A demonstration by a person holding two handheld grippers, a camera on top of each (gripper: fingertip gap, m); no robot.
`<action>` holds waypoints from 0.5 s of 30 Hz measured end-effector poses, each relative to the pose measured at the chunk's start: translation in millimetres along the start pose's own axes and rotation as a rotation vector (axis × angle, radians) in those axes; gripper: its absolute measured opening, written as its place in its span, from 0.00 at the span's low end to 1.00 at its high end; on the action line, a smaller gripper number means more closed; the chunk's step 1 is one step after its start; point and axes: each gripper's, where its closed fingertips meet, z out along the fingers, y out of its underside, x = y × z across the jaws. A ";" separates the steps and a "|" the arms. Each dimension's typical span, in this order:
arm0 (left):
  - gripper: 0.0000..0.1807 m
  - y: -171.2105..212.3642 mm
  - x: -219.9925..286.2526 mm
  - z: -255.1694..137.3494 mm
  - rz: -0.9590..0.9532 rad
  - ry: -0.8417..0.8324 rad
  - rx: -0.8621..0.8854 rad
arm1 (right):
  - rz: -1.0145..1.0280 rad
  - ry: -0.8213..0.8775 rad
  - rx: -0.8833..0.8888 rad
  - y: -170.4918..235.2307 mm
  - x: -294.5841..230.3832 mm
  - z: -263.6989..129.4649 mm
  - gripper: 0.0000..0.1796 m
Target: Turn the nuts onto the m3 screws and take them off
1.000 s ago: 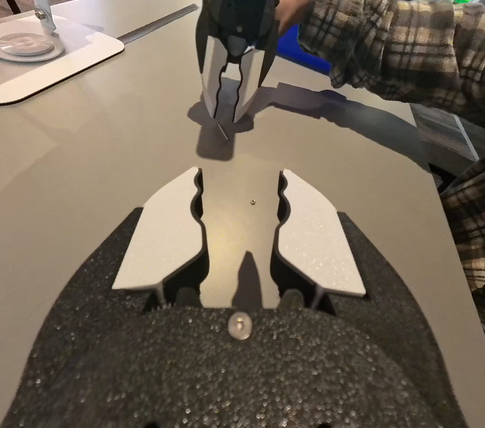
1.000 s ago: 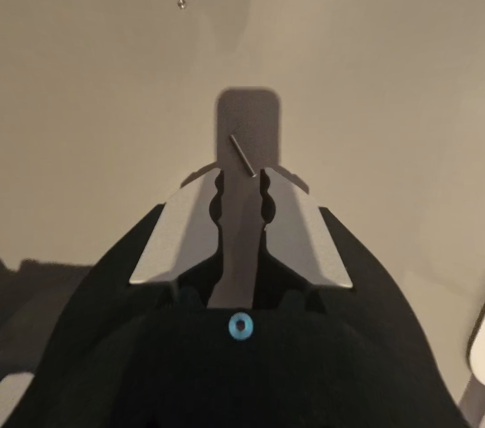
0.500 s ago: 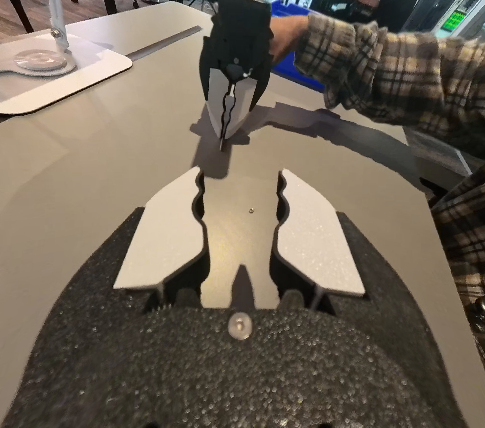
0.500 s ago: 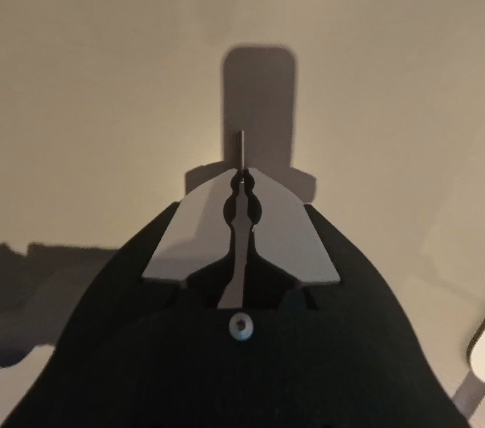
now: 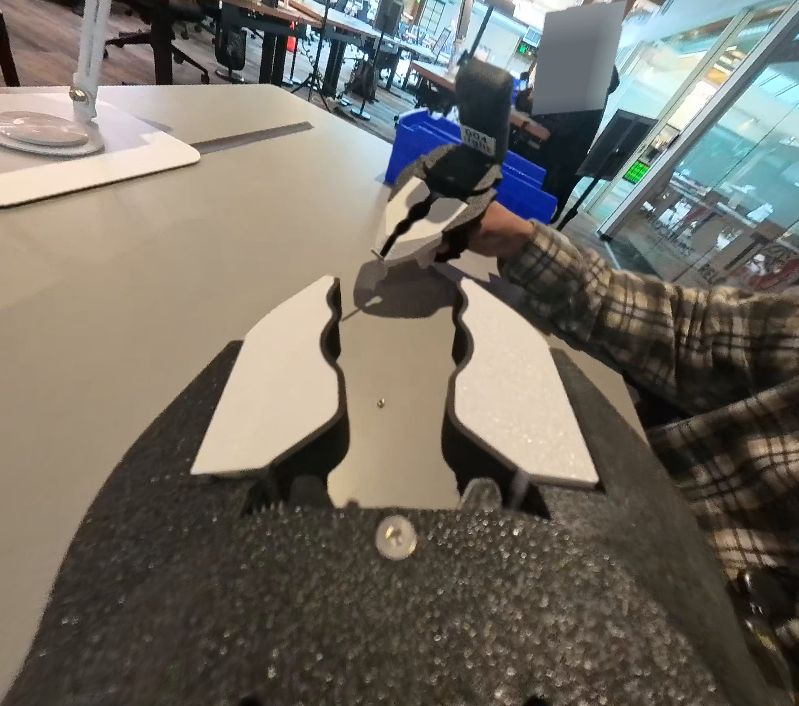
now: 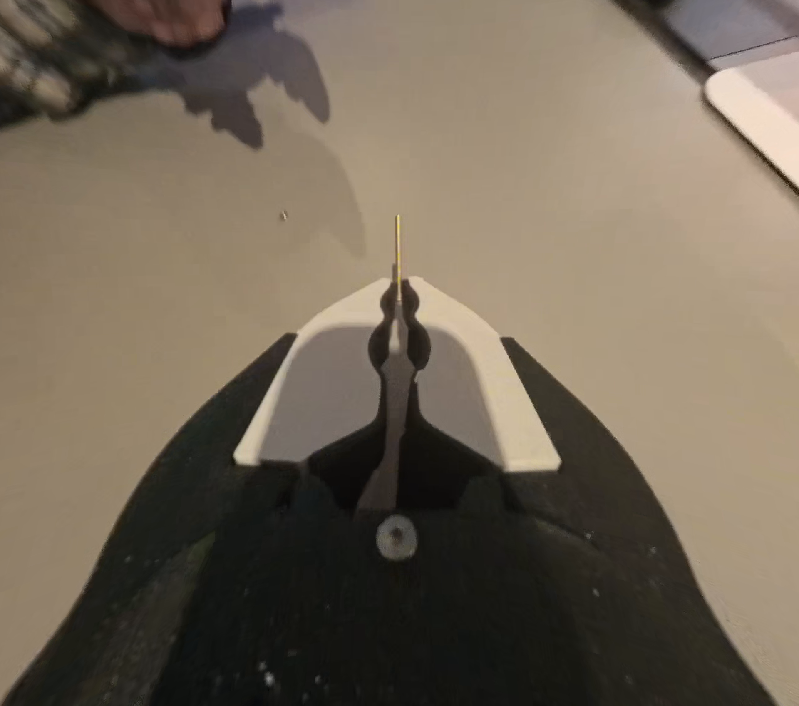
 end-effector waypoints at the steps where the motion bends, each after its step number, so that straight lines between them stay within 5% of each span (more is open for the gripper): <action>1: 0.27 -3.6 -0.4 2.3 -0.004 0.005 0.018 | 0.030 0.017 0.044 -3.5 -0.5 -4.1 0.01; 9: 0.26 -52.9 17.7 48.2 0.108 0.096 0.103 | 0.226 -0.044 0.475 -59.6 -16.0 -28.5 0.01; 15: 0.22 -58.5 38.2 73.0 0.153 0.188 0.174 | 0.226 -0.099 0.611 -78.0 -31.1 -30.0 0.01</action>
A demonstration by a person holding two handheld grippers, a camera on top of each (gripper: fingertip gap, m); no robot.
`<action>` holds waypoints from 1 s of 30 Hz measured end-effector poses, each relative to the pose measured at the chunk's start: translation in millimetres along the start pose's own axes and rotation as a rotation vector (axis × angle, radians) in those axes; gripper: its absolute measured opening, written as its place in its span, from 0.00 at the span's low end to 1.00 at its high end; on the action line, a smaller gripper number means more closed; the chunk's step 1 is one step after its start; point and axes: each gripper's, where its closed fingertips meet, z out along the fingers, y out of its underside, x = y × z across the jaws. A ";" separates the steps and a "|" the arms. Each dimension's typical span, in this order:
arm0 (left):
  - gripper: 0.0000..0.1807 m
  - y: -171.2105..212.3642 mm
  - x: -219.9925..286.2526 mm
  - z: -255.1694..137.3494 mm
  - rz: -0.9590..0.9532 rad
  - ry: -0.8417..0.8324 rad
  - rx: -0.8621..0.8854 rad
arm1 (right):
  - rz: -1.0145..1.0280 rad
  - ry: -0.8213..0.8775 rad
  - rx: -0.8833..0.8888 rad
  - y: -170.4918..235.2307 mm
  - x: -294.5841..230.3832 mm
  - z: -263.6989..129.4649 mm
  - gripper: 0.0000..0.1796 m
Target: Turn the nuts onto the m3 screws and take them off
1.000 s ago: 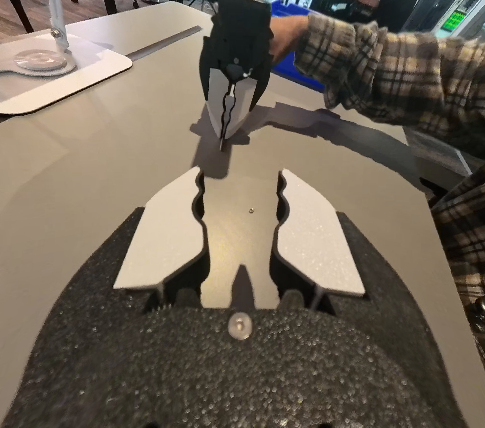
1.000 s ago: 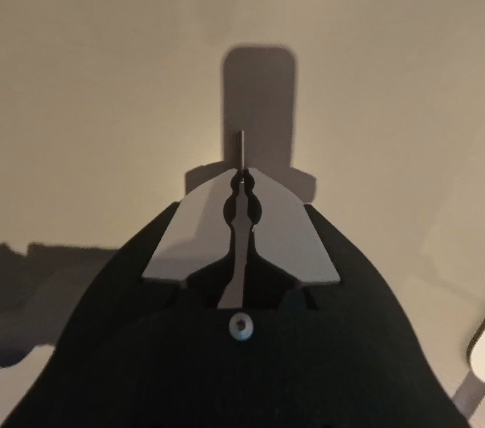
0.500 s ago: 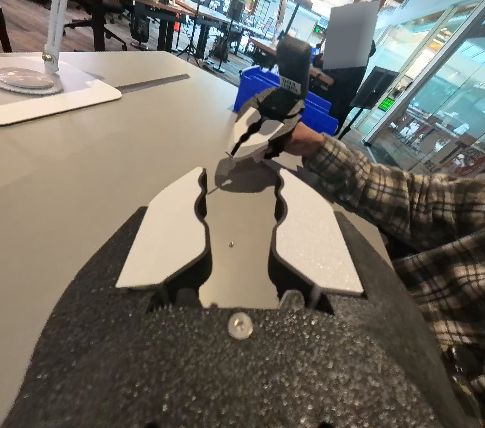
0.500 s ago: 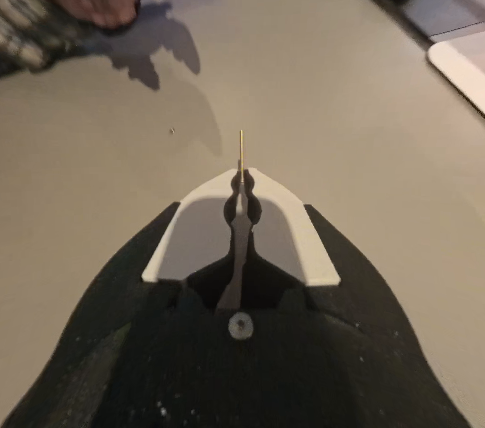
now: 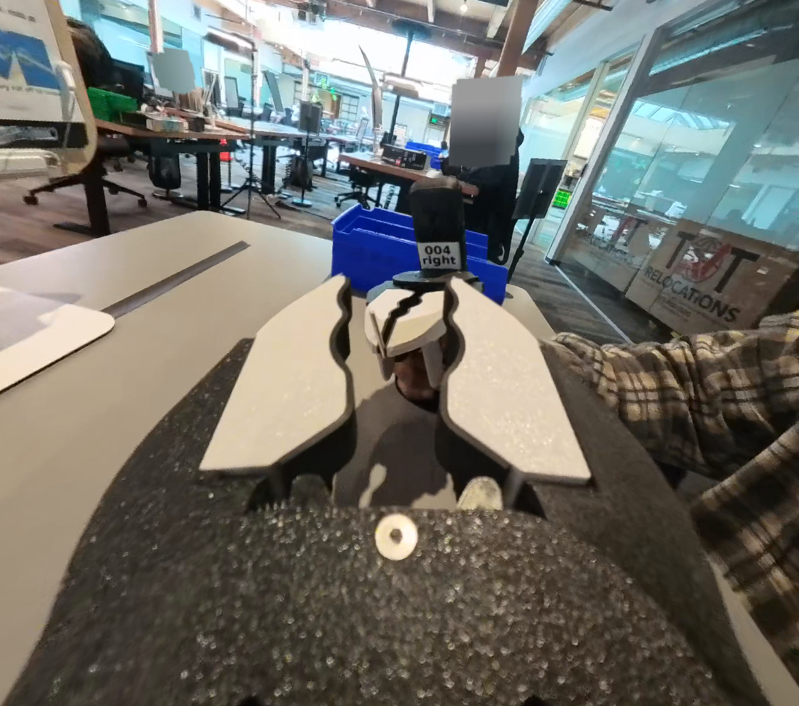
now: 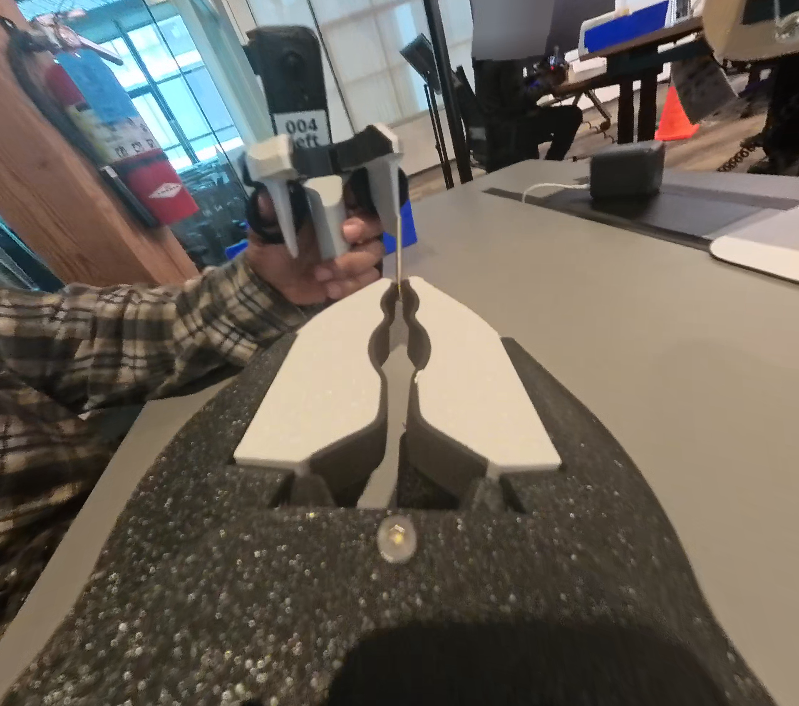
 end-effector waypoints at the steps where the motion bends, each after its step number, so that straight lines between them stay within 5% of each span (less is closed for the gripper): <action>1: 0.21 0.3 1.2 2.2 -0.001 0.014 0.002 | -0.006 -0.010 0.012 -2.1 -3.3 1.6 0.01; 30: 0.10 -2.7 39.7 20.3 -0.020 0.155 -0.009 | -0.058 -0.119 0.191 -35.6 -47.3 1.5 0.01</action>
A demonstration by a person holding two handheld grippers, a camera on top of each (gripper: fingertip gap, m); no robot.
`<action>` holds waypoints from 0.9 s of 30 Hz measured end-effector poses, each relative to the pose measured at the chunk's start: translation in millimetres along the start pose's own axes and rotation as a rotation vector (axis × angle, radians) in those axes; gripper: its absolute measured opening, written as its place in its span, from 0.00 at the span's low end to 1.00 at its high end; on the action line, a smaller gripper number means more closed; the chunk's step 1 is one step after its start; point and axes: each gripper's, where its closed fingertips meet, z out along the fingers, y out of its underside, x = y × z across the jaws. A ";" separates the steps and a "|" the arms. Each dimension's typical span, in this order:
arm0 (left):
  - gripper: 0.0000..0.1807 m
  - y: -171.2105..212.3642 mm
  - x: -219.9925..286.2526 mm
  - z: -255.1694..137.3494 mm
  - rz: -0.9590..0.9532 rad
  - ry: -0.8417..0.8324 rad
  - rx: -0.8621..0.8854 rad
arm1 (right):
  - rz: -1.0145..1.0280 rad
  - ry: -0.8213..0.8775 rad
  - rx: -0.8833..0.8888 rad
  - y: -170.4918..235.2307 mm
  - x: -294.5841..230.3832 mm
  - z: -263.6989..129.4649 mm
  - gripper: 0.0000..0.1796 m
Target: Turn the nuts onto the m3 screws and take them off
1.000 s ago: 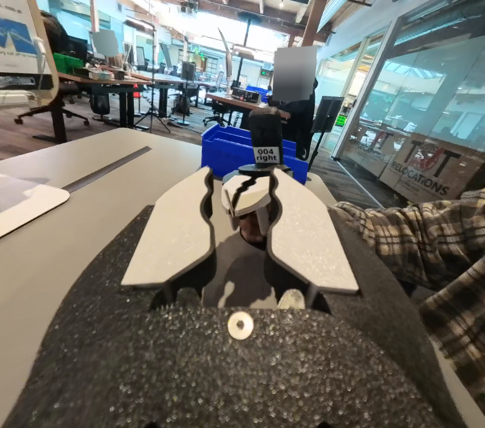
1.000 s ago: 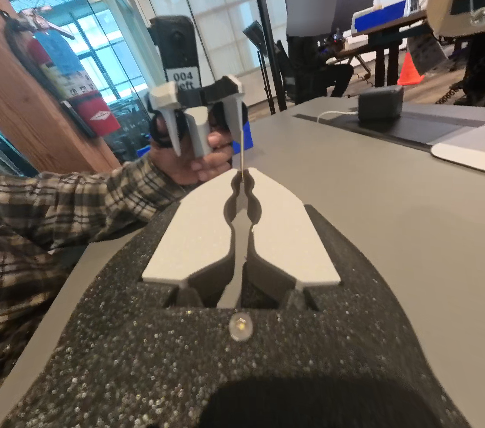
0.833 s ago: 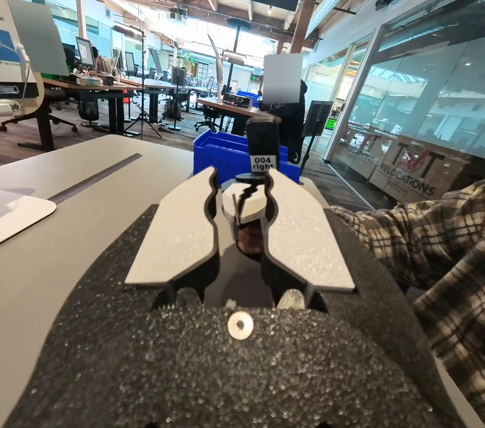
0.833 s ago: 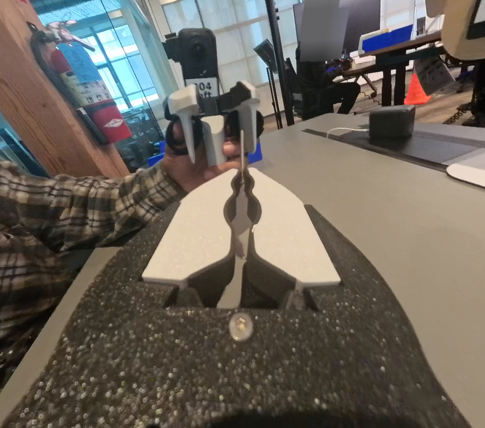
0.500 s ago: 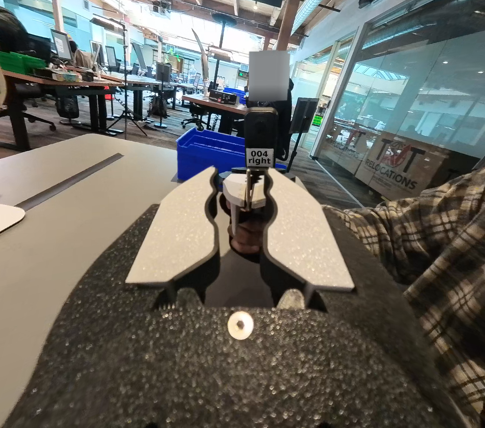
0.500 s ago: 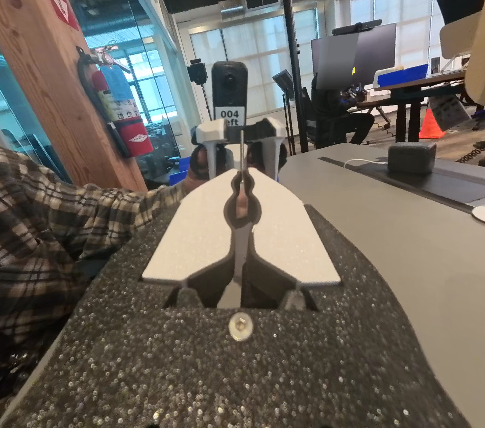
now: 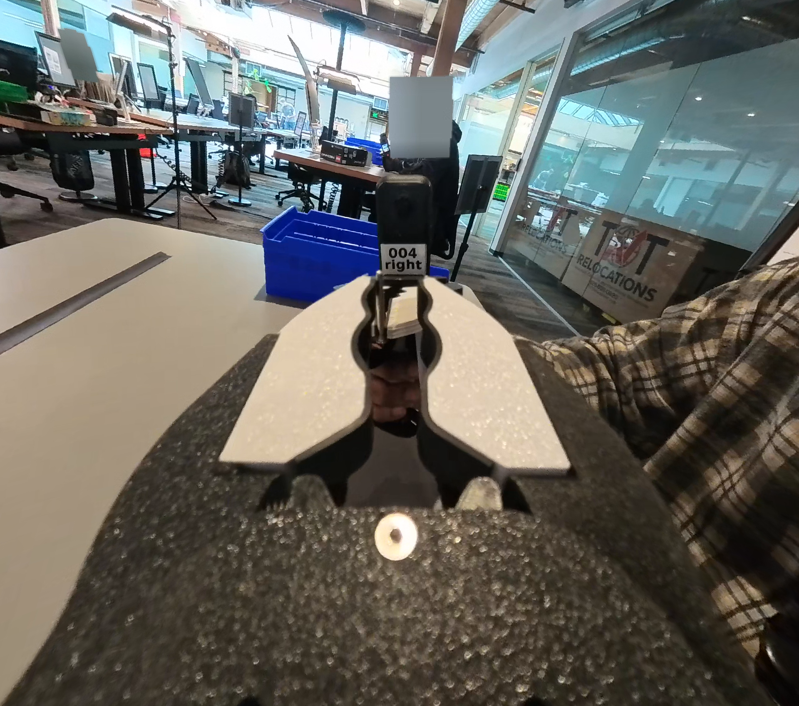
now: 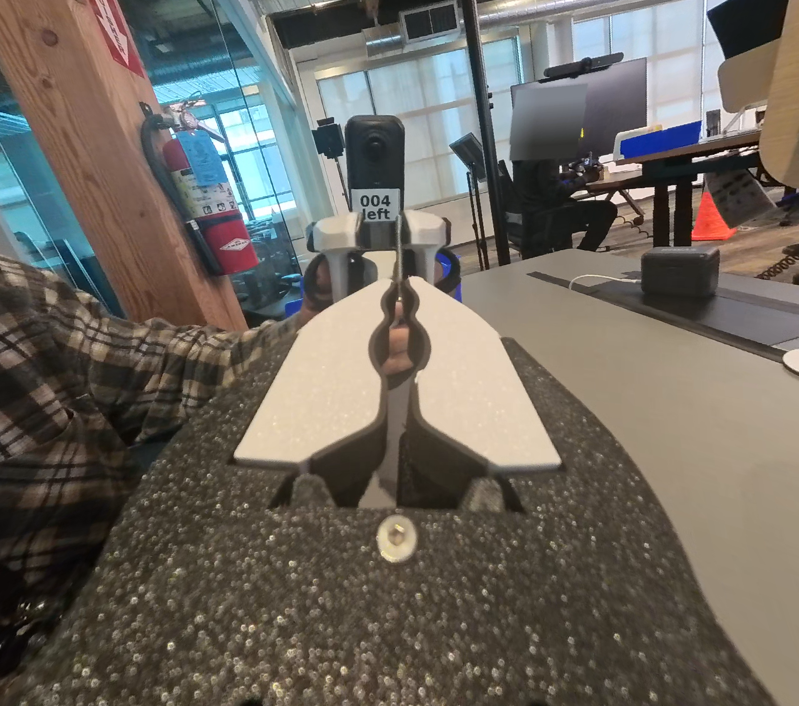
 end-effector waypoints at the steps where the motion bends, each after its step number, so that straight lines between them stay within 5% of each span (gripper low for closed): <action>1: 0.09 -0.7 0.0 -0.5 -0.001 0.000 0.002 | -0.002 0.003 0.003 -0.1 0.2 0.1 0.01; 27: 0.04 0.8 -0.4 1.4 -0.013 -0.001 -0.003 | 0.016 -0.020 0.041 -3.8 -5.2 1.9 0.01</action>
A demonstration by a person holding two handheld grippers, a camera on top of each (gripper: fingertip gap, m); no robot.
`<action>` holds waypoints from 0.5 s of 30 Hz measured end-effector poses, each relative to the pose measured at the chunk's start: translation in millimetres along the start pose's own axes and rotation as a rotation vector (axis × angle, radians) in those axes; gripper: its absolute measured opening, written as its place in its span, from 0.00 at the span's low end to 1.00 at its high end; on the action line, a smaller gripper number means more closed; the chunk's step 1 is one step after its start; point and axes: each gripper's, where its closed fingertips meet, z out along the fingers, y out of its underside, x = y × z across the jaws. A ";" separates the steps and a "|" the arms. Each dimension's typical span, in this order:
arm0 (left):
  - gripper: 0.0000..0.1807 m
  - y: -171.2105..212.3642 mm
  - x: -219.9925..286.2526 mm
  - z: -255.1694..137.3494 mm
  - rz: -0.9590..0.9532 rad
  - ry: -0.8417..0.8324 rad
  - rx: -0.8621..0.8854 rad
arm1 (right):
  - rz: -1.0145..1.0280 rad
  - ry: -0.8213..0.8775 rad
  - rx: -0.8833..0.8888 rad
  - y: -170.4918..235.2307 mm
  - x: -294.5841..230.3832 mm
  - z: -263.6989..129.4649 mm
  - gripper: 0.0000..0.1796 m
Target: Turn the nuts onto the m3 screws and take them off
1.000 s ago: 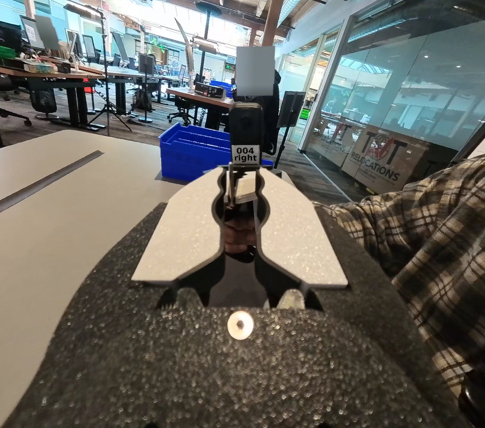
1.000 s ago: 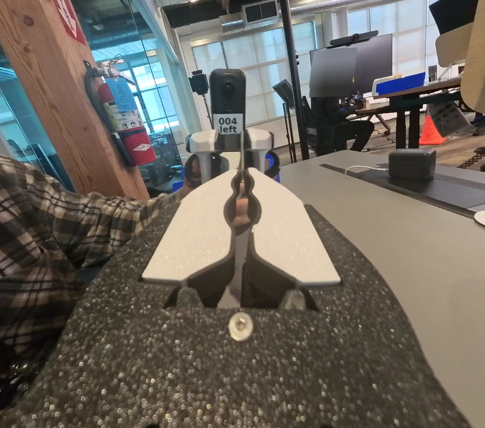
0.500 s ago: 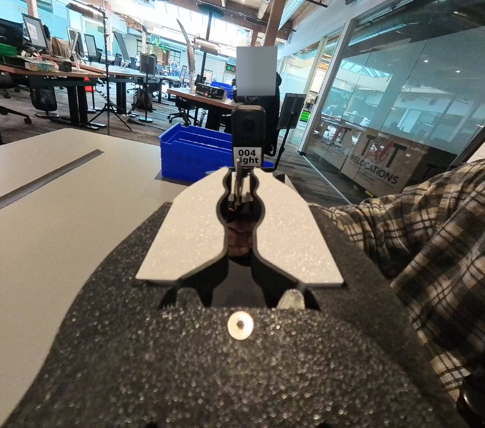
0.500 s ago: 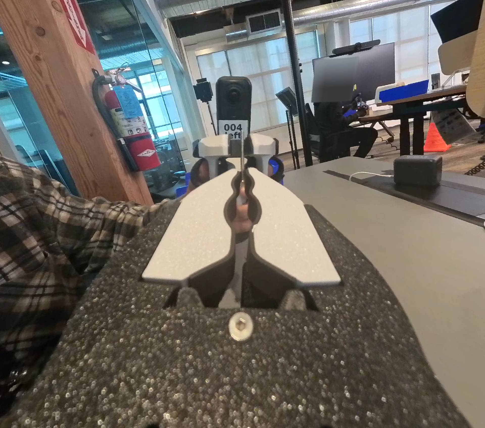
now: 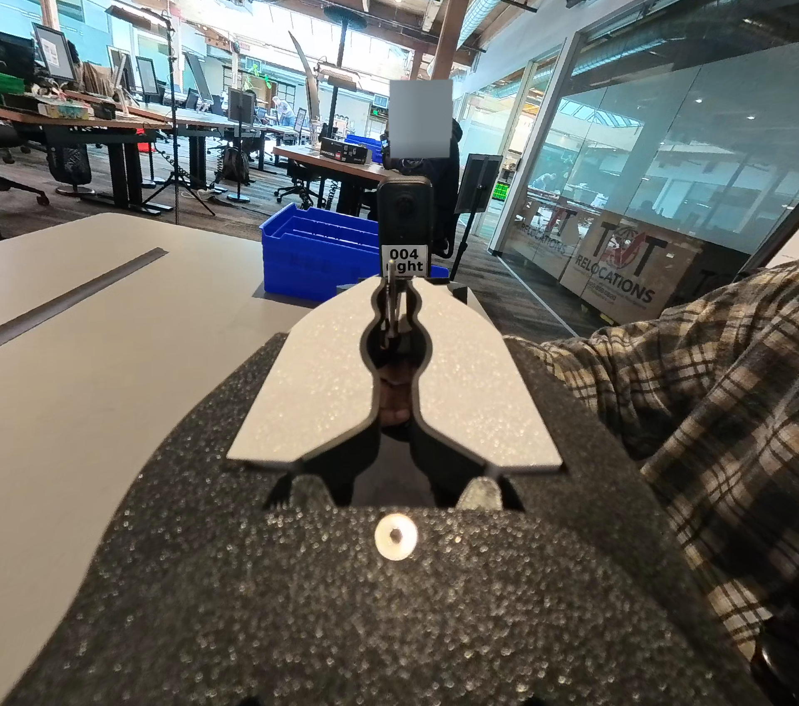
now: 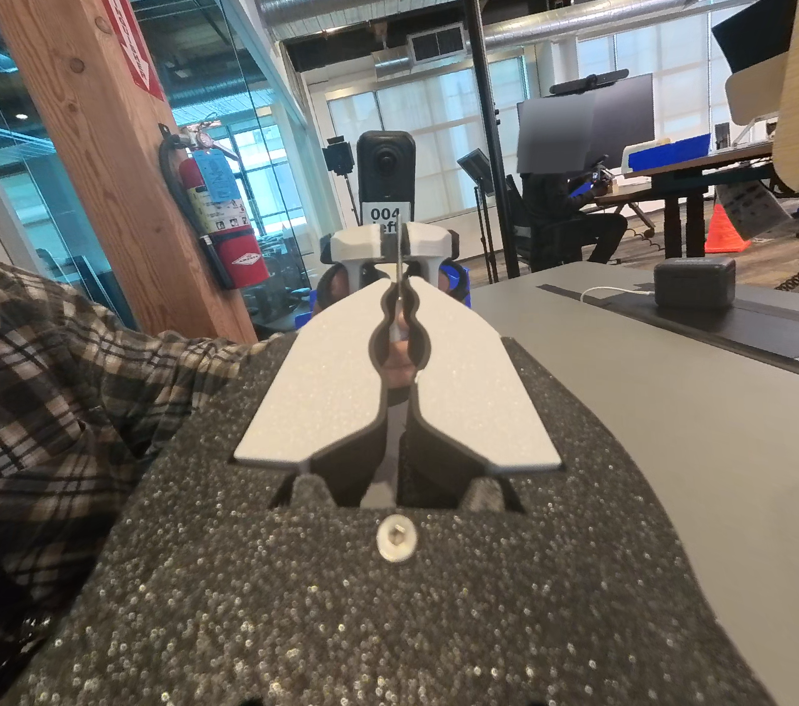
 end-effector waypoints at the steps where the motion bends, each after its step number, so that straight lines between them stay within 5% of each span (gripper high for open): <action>1: 0.04 -0.2 0.4 0.2 0.000 0.002 0.000 | 0.000 0.000 0.000 0.1 -0.2 0.1 0.01; 15: 0.01 -0.7 0.7 -0.5 0.004 0.002 0.001 | -0.004 -0.008 -0.005 0.7 -2.2 1.1 0.01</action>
